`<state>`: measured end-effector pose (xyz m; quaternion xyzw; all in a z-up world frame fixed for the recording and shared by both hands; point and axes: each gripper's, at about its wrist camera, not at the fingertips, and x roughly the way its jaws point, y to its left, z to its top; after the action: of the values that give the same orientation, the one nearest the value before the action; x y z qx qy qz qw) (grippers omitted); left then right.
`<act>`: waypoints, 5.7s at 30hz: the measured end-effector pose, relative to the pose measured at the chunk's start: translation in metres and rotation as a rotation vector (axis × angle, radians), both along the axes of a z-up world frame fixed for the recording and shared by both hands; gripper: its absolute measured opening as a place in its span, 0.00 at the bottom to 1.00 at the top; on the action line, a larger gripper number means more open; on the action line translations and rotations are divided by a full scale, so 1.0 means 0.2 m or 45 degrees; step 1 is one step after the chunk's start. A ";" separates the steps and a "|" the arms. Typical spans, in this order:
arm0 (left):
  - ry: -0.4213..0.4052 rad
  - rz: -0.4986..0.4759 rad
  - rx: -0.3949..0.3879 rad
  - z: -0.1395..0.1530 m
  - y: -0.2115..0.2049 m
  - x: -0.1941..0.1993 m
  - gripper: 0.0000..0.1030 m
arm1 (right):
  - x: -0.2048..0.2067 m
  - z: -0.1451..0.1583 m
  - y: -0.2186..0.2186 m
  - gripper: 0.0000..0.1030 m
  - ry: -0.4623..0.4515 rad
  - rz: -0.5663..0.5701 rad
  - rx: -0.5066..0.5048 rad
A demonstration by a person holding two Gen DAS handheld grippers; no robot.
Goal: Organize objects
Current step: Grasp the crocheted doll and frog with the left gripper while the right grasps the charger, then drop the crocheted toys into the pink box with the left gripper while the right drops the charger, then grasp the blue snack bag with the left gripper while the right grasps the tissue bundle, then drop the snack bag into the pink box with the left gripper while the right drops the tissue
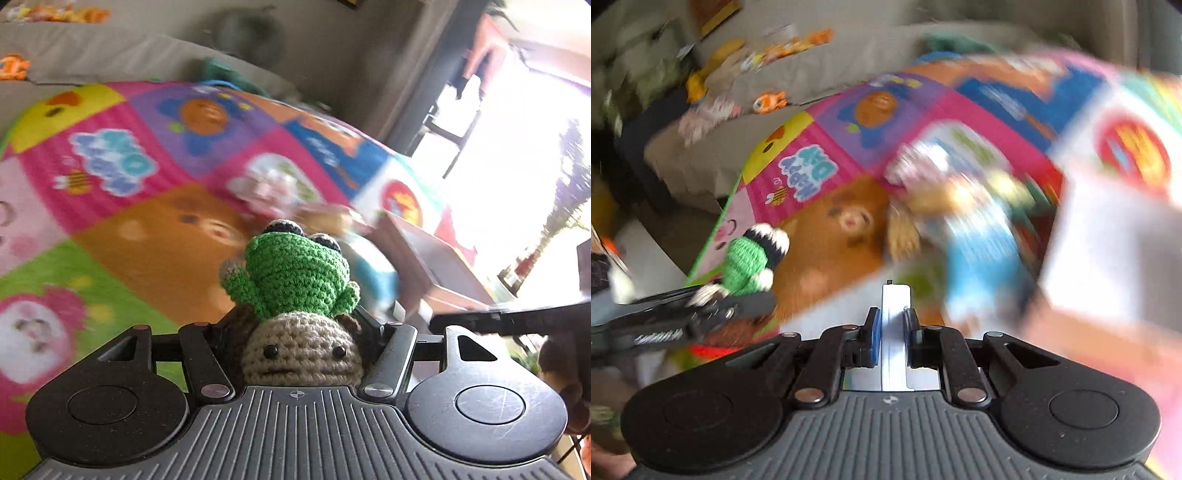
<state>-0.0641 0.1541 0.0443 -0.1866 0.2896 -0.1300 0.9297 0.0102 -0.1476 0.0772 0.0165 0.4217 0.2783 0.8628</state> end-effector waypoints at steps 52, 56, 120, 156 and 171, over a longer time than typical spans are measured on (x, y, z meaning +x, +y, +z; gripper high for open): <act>-0.035 -0.131 0.305 0.35 -0.95 0.59 0.65 | -0.25 -0.01 -0.80 0.46 -0.429 -0.471 -0.016; 0.038 -0.051 0.268 0.23 -0.71 0.46 0.64 | -0.01 0.07 -0.77 0.46 -0.388 -0.503 0.044; 0.066 0.209 0.030 -0.18 0.18 0.18 0.55 | 1.16 -0.24 1.01 0.33 -0.042 -0.102 -0.320; 0.122 -0.247 0.058 0.20 -1.46 0.91 0.56 | -0.47 -0.10 -0.83 0.31 -0.406 -0.511 0.003; 0.066 -0.267 0.123 0.23 -1.10 0.48 0.56 | -0.31 -0.02 -0.93 0.31 -0.415 -0.515 0.024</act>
<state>0.0324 -0.0655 0.0908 -0.1134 0.3374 -0.2076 0.9111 -0.0521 -0.3327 0.0740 0.0634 0.2625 0.1029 0.9573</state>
